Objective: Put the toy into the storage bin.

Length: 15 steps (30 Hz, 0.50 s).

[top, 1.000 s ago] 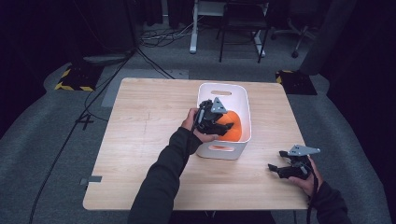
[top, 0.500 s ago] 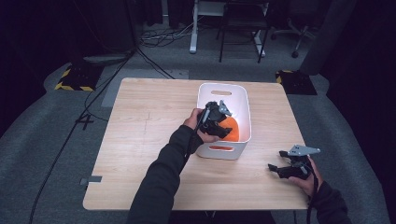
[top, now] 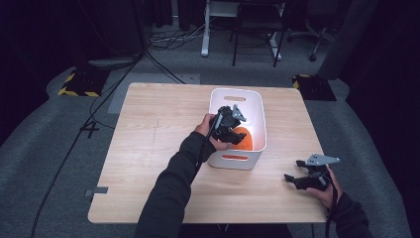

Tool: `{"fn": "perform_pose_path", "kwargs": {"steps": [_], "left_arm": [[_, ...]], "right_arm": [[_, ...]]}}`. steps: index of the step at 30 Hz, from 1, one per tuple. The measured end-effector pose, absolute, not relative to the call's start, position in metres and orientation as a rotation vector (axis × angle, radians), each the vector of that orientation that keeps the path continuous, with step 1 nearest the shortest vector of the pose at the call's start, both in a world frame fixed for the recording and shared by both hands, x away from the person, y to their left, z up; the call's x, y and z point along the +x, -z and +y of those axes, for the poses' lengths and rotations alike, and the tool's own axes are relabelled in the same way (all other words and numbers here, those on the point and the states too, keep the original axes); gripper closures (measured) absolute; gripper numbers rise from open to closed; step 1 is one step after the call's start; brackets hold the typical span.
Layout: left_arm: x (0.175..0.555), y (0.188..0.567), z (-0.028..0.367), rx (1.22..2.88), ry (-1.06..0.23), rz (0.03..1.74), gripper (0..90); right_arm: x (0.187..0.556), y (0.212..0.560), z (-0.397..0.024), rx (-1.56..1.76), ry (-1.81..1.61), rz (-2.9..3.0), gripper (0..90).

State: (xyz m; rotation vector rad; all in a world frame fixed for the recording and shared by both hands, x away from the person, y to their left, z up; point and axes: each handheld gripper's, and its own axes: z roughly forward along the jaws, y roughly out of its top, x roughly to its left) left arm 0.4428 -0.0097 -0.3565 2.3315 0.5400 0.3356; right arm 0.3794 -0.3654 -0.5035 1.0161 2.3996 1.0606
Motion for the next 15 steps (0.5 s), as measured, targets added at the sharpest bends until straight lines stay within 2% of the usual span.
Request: {"fn": "perform_pose_path", "kwargs": {"steps": [12, 15], "left_arm": [[0.436, 0.354, -0.001, 2.232, -0.369, 0.551, 46.8], [0.435, 0.353, 0.002, 2.199, -0.401, 0.566, 41.7]], "right_arm": [[0.379, 0.504, -0.365, 1.016, -1.061, 2.399, 16.4], [0.379, 0.503, -0.365, 1.017, -1.061, 2.399, 16.4]]}}
